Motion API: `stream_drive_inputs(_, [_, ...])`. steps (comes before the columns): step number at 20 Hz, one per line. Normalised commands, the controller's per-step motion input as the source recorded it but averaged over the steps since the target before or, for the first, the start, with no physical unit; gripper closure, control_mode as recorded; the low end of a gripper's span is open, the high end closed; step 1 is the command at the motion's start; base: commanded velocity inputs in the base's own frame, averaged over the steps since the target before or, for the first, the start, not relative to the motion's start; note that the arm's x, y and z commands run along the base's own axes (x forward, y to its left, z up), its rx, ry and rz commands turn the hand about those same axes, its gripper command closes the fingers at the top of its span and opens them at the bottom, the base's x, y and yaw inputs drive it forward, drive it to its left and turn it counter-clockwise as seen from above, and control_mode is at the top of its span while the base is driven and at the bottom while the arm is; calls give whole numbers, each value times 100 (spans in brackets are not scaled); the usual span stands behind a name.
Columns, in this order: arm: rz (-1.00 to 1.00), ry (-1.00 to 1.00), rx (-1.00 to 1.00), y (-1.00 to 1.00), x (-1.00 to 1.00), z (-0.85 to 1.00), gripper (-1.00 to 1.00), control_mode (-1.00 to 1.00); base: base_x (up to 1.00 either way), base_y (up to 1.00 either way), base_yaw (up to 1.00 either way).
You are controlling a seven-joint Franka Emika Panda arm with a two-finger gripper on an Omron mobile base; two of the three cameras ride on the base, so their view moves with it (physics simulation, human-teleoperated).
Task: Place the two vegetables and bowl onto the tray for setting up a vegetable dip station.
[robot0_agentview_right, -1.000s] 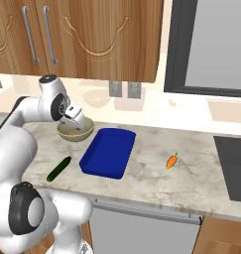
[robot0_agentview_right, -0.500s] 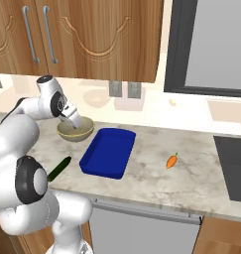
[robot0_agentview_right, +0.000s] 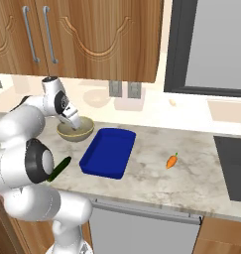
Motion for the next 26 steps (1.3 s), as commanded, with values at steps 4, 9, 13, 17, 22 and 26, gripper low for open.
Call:
stream_drive_inputs(4, [-2, 9, 9, -2, 15, -31, -100, -100, 0, 0, 0])
stream_drive_inputs(9, [-7, -1, 3, -1, 3, -20, -100, -100, 0, 0, 0])
stream_drive_inputs(13, [-11, -5, 0, -1, 3, -24, -100, -100, 0, 0, 0])
stream_drive_inputs(17, [-21, -7, 0, 0, 7, -29, -100, -100, 0, 0, 0])
stream_drive_inputs(22, [-12, -1, 1, 0, 19, -17, -100, -100, 0, 0, 0])
stream_drive_inputs(26, [-9, 0, 1, 0, 33, -10, -100, -100, 0, 0, 0])
